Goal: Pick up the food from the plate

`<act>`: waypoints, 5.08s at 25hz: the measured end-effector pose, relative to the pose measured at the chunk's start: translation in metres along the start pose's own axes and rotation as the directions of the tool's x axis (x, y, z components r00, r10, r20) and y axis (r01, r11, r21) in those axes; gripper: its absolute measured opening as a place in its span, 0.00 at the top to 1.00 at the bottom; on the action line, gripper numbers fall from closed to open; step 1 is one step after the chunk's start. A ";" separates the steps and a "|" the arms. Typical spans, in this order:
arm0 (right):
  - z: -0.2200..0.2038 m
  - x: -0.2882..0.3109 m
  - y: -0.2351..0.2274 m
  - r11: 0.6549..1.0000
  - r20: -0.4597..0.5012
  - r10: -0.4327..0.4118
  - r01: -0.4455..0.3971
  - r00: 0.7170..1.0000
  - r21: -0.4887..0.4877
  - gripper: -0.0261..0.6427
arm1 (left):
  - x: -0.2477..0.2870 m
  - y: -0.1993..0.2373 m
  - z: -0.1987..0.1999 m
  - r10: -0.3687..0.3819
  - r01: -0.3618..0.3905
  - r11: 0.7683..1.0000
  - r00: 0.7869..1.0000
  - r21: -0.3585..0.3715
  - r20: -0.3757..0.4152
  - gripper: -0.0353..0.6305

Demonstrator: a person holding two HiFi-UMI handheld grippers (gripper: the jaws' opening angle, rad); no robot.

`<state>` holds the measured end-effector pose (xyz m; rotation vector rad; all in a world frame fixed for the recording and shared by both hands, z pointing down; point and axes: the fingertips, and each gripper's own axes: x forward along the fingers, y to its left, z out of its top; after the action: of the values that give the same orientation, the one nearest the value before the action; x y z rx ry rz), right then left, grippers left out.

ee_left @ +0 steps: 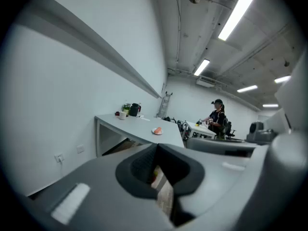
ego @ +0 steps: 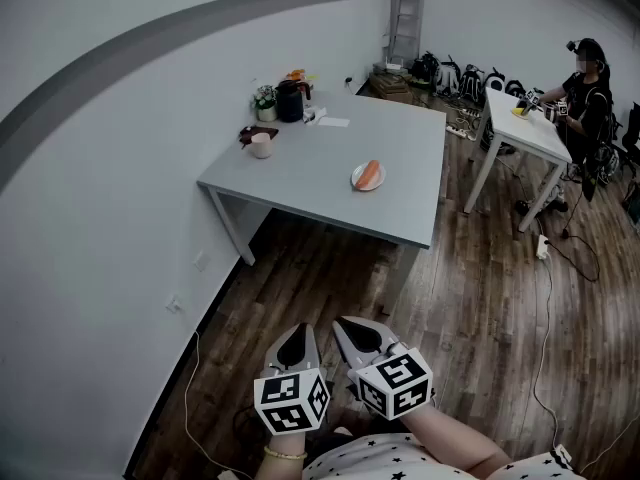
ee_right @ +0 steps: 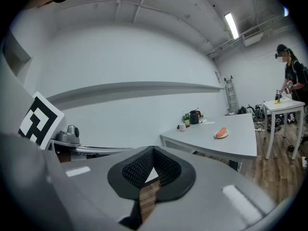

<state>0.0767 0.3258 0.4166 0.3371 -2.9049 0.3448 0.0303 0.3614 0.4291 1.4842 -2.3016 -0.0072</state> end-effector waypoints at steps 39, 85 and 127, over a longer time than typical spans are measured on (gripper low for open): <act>0.099 0.196 -0.326 0.983 0.000 -0.183 0.183 0.983 0.031 0.96 | 0.385 -0.041 0.111 -0.182 0.185 0.982 0.982 0.049 -0.059 0.94; 0.117 0.297 -0.557 0.816 -0.113 -0.534 0.546 0.838 0.191 0.96 | 0.742 -0.035 0.009 -0.110 0.376 0.894 0.713 0.244 -0.693 0.63; 0.133 0.283 -0.527 0.889 -0.042 -0.448 0.450 0.893 0.085 0.96 | 0.615 -0.067 0.160 -0.381 0.395 0.919 0.884 -0.003 -0.272 0.63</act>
<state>-0.0860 -0.2638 0.4610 0.9921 -2.6805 0.3986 -0.1830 -0.2394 0.4683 1.8279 -1.7753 0.1358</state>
